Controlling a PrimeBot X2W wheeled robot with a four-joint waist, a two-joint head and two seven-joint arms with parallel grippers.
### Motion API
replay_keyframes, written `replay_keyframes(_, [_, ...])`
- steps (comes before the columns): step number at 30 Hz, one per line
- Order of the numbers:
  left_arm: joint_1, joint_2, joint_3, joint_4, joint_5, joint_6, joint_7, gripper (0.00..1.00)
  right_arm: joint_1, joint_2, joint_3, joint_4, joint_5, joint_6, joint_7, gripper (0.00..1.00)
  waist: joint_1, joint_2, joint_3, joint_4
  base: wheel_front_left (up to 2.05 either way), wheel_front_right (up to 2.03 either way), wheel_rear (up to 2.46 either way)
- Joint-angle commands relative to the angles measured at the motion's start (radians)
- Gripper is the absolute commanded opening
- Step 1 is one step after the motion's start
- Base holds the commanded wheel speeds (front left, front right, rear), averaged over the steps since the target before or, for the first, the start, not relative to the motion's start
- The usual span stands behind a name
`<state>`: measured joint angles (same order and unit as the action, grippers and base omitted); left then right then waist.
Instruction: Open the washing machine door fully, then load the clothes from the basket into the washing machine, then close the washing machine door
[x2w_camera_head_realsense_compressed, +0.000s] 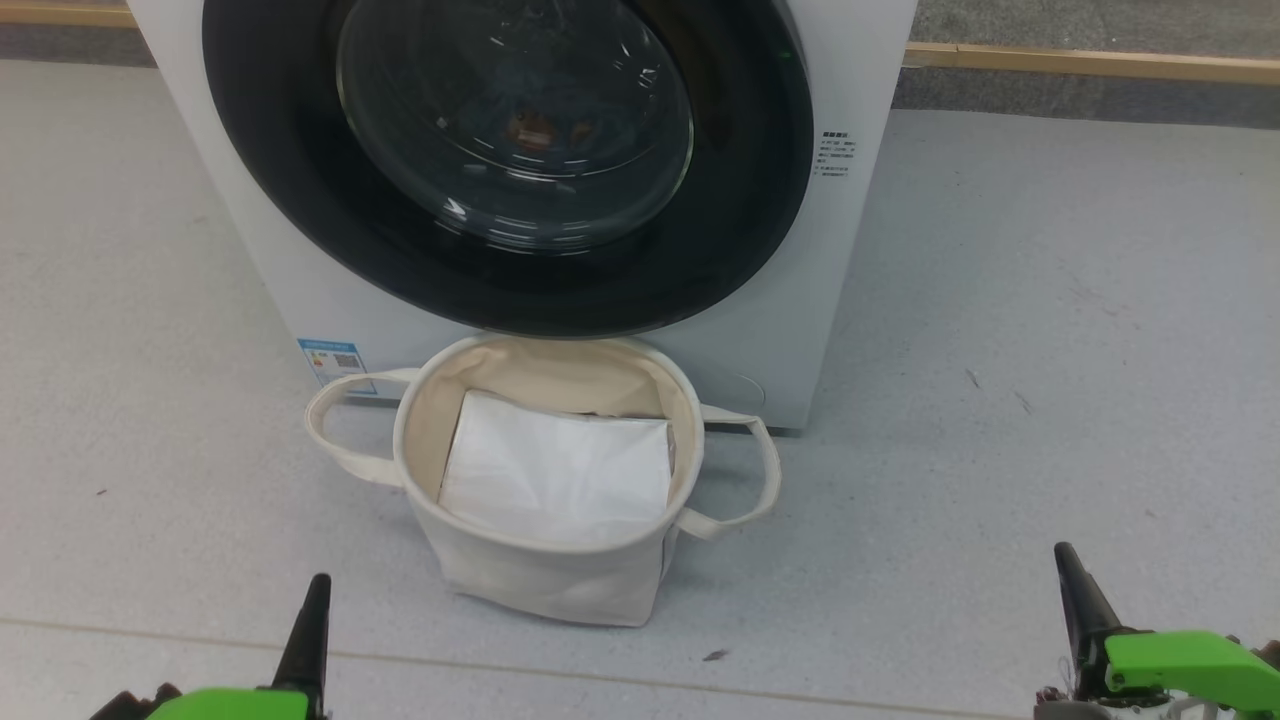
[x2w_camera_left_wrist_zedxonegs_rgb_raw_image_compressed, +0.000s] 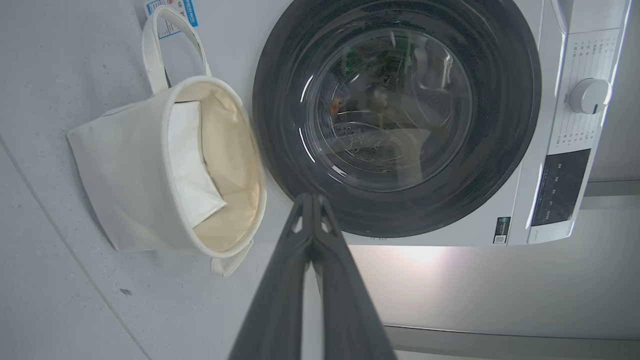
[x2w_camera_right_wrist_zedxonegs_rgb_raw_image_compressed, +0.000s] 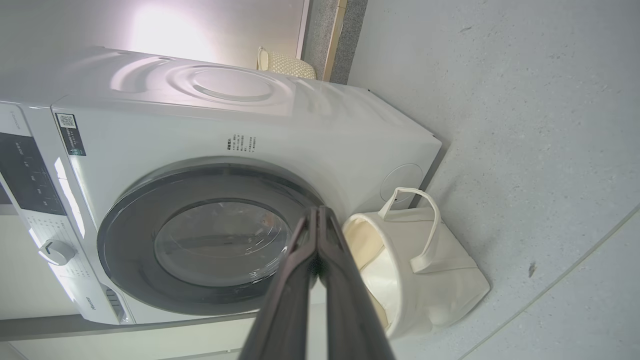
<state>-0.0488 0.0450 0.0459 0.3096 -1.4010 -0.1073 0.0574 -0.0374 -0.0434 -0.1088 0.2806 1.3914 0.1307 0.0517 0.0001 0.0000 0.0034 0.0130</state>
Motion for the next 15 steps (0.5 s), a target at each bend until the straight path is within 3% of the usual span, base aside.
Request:
replay_keyframes(1, [-0.054, 0.005, 0.036, -0.041, -0.035, -0.013, 0.01, 0.0, -0.054, -0.009, 0.014, -0.035, 0.037, 0.0, 0.013, 0.0, 0.0, 0.0, 0.0, -0.001, 0.0, 0.0, 0.0])
replay_keyframes(15, [-0.058, 0.005, 0.063, -0.06, -0.18, -0.022, 0.049, 0.0, -0.068, -0.01, 0.001, -0.036, 0.19, 0.0, 0.051, 0.0, 0.0, 0.0, 0.0, -0.011, 0.0, 0.0, 0.0])
